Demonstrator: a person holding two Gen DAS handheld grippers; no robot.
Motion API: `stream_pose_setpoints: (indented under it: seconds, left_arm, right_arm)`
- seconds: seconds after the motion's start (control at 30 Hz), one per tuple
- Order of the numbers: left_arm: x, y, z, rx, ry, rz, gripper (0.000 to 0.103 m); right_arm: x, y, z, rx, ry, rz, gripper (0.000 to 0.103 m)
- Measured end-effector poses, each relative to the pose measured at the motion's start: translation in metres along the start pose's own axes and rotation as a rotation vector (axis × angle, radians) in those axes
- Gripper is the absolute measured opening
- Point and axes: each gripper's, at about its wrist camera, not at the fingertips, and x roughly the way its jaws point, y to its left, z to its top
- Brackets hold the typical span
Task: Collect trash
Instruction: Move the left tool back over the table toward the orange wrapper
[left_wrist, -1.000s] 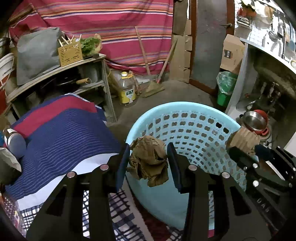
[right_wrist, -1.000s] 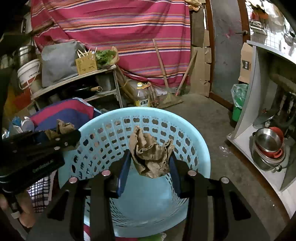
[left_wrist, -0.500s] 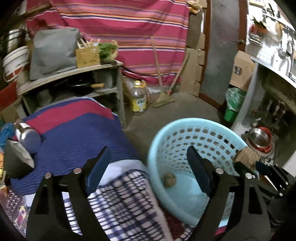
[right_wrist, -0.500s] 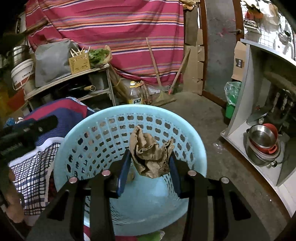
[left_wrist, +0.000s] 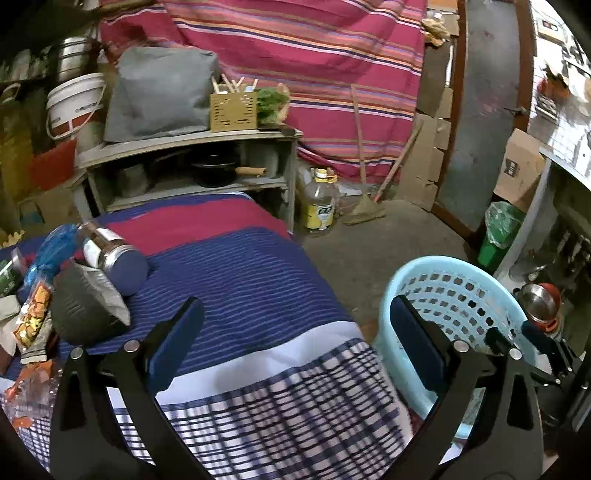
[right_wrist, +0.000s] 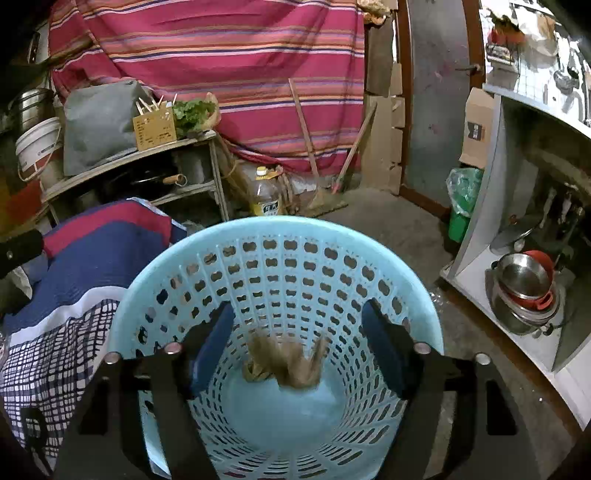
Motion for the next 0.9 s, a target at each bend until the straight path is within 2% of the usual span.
stream_pose_setpoints:
  seconds: [0.27, 0.4, 0.57, 0.77, 0.83, 0.9]
  left_arm:
    - [-0.025, 0.029, -0.004, 0.026, -0.028, 0.047, 0.097]
    - [-0.048, 0.052, -0.013, 0.049, -0.042, 0.081, 0.097]
    - [-0.078, 0.096, -0.03, 0.079, -0.057, 0.175, 0.097]
    - [-0.1, 0.173, -0.046, -0.012, -0.037, 0.279, 0.097]
    - [-0.107, 0.204, -0.053, -0.063, -0.03, 0.332, 0.097]
    - [-0.109, 0.229, -0.059, -0.108, -0.006, 0.352, 0.097]
  right_arm:
    - [-0.03, 0.023, 0.002, -0.009, -0.045, 0.026, 0.078]
    - [-0.05, 0.052, 0.0, -0.032, -0.059, 0.075, 0.078]
    - [-0.07, 0.098, -0.004, -0.073, -0.069, 0.148, 0.078]
    - [-0.087, 0.162, -0.001, -0.12, -0.066, 0.25, 0.078]
    - [-0.091, 0.184, 0.002, -0.146, -0.068, 0.275, 0.078]
    - [-0.093, 0.212, 0.004, -0.169, -0.072, 0.305, 0.079]
